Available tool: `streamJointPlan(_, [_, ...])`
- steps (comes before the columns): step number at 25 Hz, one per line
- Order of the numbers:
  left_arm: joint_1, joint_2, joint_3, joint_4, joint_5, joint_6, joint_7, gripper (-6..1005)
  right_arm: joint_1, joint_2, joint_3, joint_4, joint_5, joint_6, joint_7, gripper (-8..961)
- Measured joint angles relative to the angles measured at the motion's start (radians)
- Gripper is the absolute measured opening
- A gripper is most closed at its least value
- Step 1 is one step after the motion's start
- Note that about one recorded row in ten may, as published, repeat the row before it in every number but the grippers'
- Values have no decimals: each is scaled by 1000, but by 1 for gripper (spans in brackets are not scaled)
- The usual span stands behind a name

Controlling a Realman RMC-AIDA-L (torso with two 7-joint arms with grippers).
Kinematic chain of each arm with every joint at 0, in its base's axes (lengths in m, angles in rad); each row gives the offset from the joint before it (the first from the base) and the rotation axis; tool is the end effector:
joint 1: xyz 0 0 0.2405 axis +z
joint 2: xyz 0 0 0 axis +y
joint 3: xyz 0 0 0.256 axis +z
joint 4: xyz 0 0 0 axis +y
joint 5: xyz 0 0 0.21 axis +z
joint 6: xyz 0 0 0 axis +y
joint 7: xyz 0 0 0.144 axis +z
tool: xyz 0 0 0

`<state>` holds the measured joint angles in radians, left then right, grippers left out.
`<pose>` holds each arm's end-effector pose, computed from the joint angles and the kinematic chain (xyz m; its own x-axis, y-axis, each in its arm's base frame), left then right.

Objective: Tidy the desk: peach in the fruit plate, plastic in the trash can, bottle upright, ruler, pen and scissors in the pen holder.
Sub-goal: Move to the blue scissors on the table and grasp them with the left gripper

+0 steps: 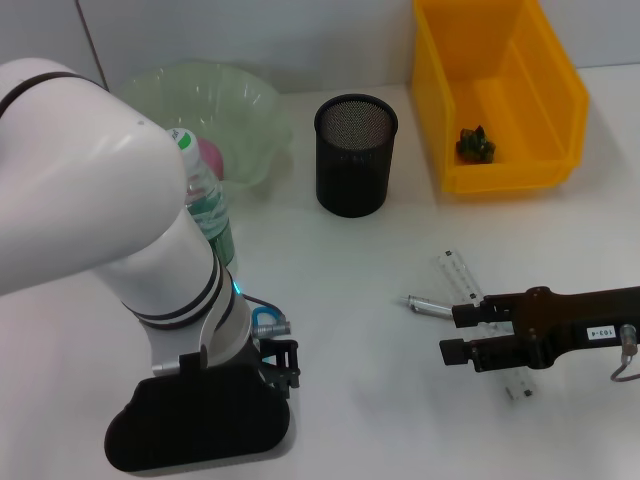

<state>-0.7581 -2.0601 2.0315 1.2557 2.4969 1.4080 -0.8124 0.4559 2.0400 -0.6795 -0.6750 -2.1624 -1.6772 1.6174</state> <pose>-0.1364 0.3071 -0.1053 -0.0663 -0.9967 -0.0467 -0.8104 0.0265 0.5853 0.2980 0.2906 0.0080 0.6936 -0.6179 -0.3703 -0.6542 -0.7555 0.0354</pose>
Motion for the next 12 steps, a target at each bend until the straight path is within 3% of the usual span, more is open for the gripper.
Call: streamJointPlan(12, [-3,-3,6,-13,-1,0,-1,424,-1,5,0,0,0,-1,-1,649])
